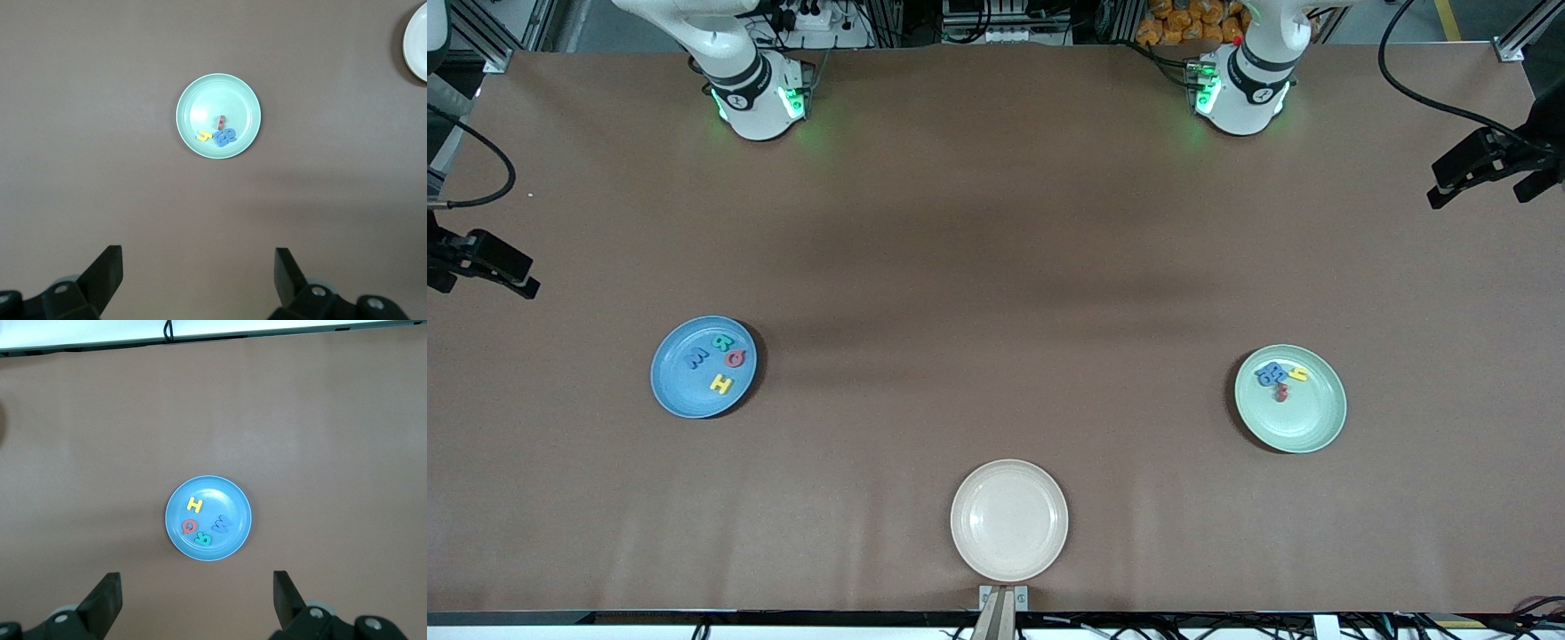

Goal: Sort uppercase to blue plate, lowercase to green plate

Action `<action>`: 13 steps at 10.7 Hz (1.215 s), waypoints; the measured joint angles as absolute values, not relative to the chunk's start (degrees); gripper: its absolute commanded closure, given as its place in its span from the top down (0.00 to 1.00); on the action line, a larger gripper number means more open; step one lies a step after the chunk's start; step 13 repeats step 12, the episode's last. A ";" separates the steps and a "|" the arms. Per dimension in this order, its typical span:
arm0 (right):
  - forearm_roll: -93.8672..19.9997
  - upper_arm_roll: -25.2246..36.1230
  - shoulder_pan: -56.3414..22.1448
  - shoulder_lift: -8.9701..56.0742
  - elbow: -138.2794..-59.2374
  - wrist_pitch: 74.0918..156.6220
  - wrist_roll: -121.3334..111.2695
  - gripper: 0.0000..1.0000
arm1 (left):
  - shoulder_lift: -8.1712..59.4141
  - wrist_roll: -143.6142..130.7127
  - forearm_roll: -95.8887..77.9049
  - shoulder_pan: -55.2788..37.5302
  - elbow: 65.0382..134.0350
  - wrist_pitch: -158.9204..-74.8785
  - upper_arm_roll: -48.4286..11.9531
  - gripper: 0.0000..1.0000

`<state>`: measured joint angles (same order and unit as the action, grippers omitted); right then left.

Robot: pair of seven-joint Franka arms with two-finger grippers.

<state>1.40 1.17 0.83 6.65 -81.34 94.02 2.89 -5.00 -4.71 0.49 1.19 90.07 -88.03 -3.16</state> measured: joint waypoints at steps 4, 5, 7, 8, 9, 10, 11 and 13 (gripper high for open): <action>1.40 1.17 0.83 6.65 -81.46 94.36 2.89 1.00 | -5.00 -4.55 0.49 0.70 90.07 -86.28 -3.24 1.00; 1.40 1.16 0.83 6.65 -81.48 94.37 2.89 1.00 | -5.00 -4.55 0.49 0.67 90.07 -86.10 -3.24 1.00; 1.40 1.16 0.83 6.65 -81.52 94.38 2.89 1.00 | -5.00 -4.55 0.49 0.64 90.07 -85.95 -3.25 1.00; 1.40 1.16 0.83 6.65 -81.52 94.38 2.89 1.00 | -5.00 -4.55 0.49 0.64 90.05 -85.95 -3.25 1.00; 1.40 1.16 0.83 6.65 -81.52 94.39 2.88 1.00 | -5.00 -4.55 0.49 0.64 90.05 -85.94 -3.25 1.00; 1.40 1.16 0.83 6.65 -81.52 94.40 2.89 1.00 | -5.00 -4.55 0.49 0.64 90.05 -85.93 -3.25 1.00; 1.40 1.16 0.83 6.65 -81.52 94.41 2.88 1.00 | -5.00 -4.55 0.49 0.64 90.05 -85.92 -3.24 1.00; 1.40 1.17 0.83 6.65 -81.52 94.42 2.88 1.00 | -5.00 -4.55 0.49 0.64 90.05 -85.92 -3.24 1.00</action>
